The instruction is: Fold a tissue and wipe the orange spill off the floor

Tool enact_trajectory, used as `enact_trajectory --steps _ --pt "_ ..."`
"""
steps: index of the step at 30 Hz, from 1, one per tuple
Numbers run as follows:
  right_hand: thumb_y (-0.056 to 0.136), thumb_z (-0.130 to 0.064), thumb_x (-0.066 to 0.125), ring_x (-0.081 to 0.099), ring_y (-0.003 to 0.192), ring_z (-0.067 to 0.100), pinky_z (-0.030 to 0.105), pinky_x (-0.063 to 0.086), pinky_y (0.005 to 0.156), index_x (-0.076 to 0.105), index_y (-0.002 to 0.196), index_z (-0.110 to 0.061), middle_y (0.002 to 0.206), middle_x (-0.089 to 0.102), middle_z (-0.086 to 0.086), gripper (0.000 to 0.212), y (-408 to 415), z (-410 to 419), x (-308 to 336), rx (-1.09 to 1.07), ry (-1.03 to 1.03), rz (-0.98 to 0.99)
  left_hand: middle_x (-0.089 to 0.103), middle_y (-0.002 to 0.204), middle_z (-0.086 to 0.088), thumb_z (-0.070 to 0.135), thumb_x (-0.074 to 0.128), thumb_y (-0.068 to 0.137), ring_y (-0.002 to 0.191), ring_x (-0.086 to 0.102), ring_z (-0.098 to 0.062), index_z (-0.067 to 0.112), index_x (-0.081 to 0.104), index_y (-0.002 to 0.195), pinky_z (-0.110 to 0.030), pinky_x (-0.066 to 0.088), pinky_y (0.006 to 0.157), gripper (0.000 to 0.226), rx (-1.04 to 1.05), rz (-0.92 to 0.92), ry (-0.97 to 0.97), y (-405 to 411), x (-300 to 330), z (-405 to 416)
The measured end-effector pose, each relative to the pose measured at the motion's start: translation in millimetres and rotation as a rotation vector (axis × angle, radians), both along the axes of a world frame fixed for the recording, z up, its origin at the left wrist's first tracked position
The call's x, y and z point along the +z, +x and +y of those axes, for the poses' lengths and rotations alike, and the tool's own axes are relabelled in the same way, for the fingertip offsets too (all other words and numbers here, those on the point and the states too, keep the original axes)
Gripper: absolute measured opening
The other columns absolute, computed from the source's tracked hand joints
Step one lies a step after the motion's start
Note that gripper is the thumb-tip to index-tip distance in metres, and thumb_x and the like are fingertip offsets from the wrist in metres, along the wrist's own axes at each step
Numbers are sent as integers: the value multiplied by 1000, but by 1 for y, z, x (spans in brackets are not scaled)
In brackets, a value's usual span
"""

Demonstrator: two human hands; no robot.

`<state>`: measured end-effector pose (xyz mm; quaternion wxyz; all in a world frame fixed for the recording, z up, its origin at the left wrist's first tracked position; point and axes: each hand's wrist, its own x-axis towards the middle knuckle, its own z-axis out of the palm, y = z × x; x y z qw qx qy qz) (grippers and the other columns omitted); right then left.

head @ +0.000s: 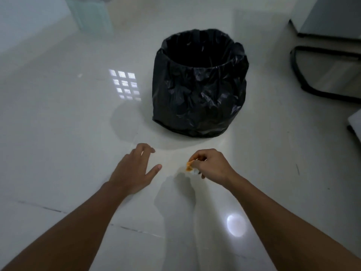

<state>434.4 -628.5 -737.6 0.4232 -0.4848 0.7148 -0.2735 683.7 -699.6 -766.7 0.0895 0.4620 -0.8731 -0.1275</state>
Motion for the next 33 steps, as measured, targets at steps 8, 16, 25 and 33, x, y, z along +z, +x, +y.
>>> enact_trajectory --steps 8,16,25,33 --pt "85 -24 78 71 70 24 25 55 52 71 93 -15 84 71 7 14 -62 -68 132 118 -151 258 48 134 -5 57 44 93 105 60 -26 13 52 133 -41 52 91 60 -131 117 -225 -65 125 -64" --pt "82 -32 79 61 63 5 20 43 55 72 85 -23 74 68 -7 12 -97 -128 200 17 -406 415 24 165 -11 51 32 105 157 12 -28 11 33 154 -46 17 126 63 -114 32 -226 -149 182 -130" --pt "85 -24 71 63 66 4 25 50 59 71 77 -26 71 67 -10 8 -98 -158 171 -149 -593 438 46 155 -10 54 26 105 155 18 -28 13 40 150 -48 6 128 63 -49 -56 -95 -163 159 -145" --pt "90 -25 72 66 76 14 30 56 78 74 112 -13 90 71 0 25 -104 -148 187 -206 -706 496 65 116 -1 50 38 103 121 54 -20 19 62 122 -43 19 122 44 -118 9 -191 -158 158 -144"
